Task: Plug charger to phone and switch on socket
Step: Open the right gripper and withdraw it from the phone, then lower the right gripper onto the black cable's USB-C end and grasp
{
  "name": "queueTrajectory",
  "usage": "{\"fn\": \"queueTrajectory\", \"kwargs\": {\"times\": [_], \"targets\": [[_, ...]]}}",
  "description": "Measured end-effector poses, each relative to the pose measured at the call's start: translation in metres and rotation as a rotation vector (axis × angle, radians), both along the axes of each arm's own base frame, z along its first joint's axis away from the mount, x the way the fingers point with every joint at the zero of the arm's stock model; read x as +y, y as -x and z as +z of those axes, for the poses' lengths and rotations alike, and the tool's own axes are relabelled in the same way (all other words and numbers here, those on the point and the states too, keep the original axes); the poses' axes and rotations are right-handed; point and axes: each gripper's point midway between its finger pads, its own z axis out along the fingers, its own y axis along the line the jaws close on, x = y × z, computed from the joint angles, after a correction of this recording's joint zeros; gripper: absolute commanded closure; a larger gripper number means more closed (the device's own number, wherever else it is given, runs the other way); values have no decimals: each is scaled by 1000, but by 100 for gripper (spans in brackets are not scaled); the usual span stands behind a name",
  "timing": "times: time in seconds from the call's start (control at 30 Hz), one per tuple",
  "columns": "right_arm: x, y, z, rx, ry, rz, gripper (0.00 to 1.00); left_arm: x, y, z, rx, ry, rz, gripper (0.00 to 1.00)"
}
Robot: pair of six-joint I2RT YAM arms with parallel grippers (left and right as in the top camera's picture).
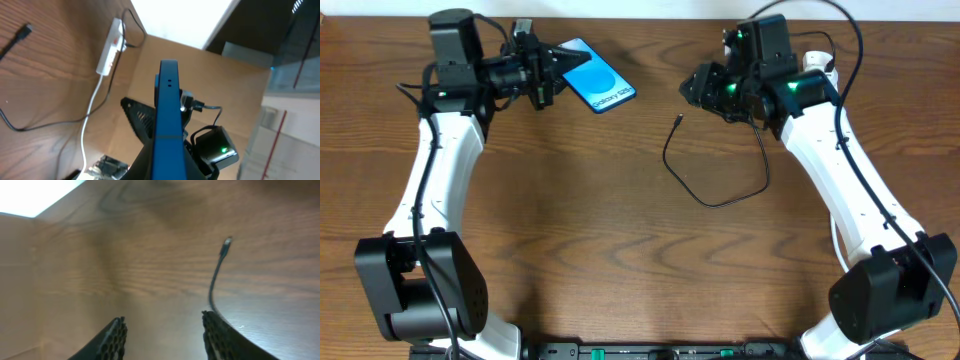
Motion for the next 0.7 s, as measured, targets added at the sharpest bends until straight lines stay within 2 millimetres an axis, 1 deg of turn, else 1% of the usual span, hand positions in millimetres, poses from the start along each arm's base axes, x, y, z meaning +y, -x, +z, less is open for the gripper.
{"fn": "queueTrajectory", "kwargs": {"times": [0.13,0.23,0.33,0.43,0.5,0.57,0.6,0.7], "targets": [[1,-3,7,-24,107,-3,59,3,6,5,-10,25,-36,93],[9,-13,-3,-13,149,5,61,2,9,6,-18,33,-55,93],[20,-24,-35,31,196,13,63,1,10,7,-30,35,-68,93],[28,-26,-80,104,256,11,64,0,11,8,-37,34,-72,93],[31,-27,-104,141,285,4,64,0,11,8,-39,34,-74,93],[34,-28,-122,155,310,-4,64,0,11,8,-40,34,-74,93],[34,-30,-126,156,317,-11,64,0,11,8,-40,34,-74,92],[34,-32,-131,150,334,-24,65,0,11,8,-41,34,-74,93]]}}
